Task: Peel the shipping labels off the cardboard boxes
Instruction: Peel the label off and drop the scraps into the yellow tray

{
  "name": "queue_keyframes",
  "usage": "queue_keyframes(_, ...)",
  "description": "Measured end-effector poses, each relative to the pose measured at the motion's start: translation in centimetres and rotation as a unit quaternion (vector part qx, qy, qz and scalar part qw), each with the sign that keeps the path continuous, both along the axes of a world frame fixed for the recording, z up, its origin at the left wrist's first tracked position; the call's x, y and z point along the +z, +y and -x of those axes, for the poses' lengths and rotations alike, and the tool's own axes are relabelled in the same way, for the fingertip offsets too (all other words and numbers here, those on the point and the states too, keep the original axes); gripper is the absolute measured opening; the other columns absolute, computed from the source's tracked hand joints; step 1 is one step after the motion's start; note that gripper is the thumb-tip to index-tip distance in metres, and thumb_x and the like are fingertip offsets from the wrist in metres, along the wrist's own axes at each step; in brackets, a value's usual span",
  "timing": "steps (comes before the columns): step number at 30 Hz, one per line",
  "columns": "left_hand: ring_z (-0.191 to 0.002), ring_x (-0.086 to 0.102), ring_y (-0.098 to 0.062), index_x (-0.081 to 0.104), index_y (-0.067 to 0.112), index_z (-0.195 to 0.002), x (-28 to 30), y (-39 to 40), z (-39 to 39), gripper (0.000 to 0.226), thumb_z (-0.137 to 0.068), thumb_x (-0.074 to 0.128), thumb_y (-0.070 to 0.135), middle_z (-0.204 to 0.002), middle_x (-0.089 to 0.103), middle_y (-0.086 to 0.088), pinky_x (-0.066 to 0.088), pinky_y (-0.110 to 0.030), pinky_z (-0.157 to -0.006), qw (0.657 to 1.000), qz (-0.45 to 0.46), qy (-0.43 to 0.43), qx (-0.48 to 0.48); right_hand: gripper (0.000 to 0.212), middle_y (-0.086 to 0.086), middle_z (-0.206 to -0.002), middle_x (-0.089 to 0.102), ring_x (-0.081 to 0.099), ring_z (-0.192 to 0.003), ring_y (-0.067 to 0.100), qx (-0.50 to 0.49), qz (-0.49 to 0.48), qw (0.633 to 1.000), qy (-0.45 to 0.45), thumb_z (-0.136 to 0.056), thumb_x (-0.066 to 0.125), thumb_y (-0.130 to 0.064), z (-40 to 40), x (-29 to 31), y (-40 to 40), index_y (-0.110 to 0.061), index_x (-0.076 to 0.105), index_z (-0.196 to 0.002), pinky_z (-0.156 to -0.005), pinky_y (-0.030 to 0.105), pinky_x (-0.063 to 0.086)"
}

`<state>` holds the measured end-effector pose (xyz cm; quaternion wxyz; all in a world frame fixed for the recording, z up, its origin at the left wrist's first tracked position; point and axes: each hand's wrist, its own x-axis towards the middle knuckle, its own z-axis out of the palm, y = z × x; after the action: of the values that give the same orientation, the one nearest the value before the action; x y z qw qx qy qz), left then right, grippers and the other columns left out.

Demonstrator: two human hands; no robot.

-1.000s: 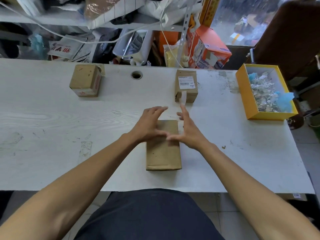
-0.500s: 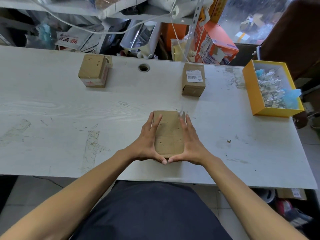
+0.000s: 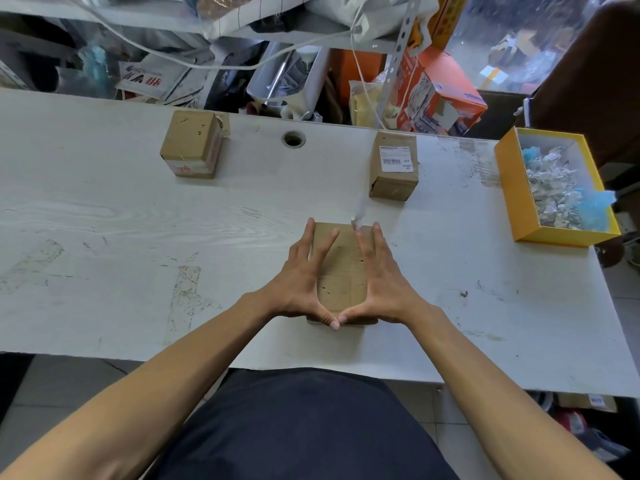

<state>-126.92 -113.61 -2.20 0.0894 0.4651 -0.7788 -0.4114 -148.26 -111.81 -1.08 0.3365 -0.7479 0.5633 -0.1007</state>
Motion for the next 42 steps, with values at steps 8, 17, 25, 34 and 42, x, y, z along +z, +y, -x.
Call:
queue_keyframes(8, -0.144, 0.011, -0.028, 0.003, 0.050, -0.151, -0.4, -1.8, -0.3, 0.149, -0.033, 0.091, 0.067, -0.156, -0.007, 0.012, 0.029, -0.056, -0.114, 0.999, 0.030, 0.024, 0.024, 0.149, 0.000, -0.159, -0.009, 0.002, -0.149, 0.020, -0.045, 0.032, 0.998, -0.015, -0.040, 0.080, -0.077, 0.0, -0.6, -0.7, -0.035, -0.007, -0.153, -0.115, 0.049, 0.032)
queue_keyframes(17, -0.116, 0.031, -0.014, 0.048, 0.021, -0.132, -0.7, -5.4, 0.4, 0.099, -0.050, 0.091, 0.057, -0.123, 0.037, 0.005, 0.040, -0.032, -0.101, 0.991, 0.067, 0.031, 0.113, 0.112, -0.005, -0.124, 0.034, 0.039, -0.116, 0.013, -0.128, 0.076, 0.987, -0.057, -0.056, 0.083, -0.063, 0.7, -1.1, -4.2, -0.027, 0.024, -0.145, -0.096, 0.031, 0.042)
queue_keyframes(25, -0.086, 0.047, -0.012, 0.058, 0.021, -0.071, -1.1, -9.3, 1.7, 0.041, -0.067, 0.086, 0.050, -0.076, 0.057, 0.011, 0.034, -0.019, -0.064, 0.980, 0.070, 0.068, 0.172, 0.070, -0.003, -0.085, 0.052, 0.051, -0.076, 0.013, -0.171, 0.058, 0.982, -0.062, -0.078, 0.075, -0.047, 0.8, -1.6, -8.4, -0.017, 0.044, -0.133, -0.069, 0.029, 0.044)
queue_keyframes(34, -0.048, 0.038, -0.008, 0.048, 0.015, -0.049, -0.6, -11.8, 2.5, 0.052, -0.075, 0.082, 0.044, -0.047, 0.044, 0.005, 0.031, -0.028, -0.053, 0.976, 0.001, 0.058, 0.209, 0.051, -0.002, -0.072, 0.063, 0.060, -0.072, 0.017, -0.180, 0.095, 0.979, 0.003, -0.089, 0.064, -0.046, 0.6, -1.3, -10.5, -0.017, 0.050, -0.129, -0.073, 0.032, 0.042)
queue_keyframes(42, -0.079, 0.062, -0.025, 0.072, 0.004, -0.079, 0.0, -10.3, 1.7, 0.039, -0.102, 0.049, 0.026, -0.081, 0.068, -0.008, 0.047, -0.037, -0.068, 0.975, 0.083, -0.080, 0.188, 0.056, -0.009, -0.077, 0.061, 0.059, -0.081, 0.016, -0.186, 0.050, 0.981, 0.024, -0.091, 0.062, -0.045, 0.3, 0.5, -9.2, -0.018, 0.044, -0.136, -0.079, 0.033, 0.044)
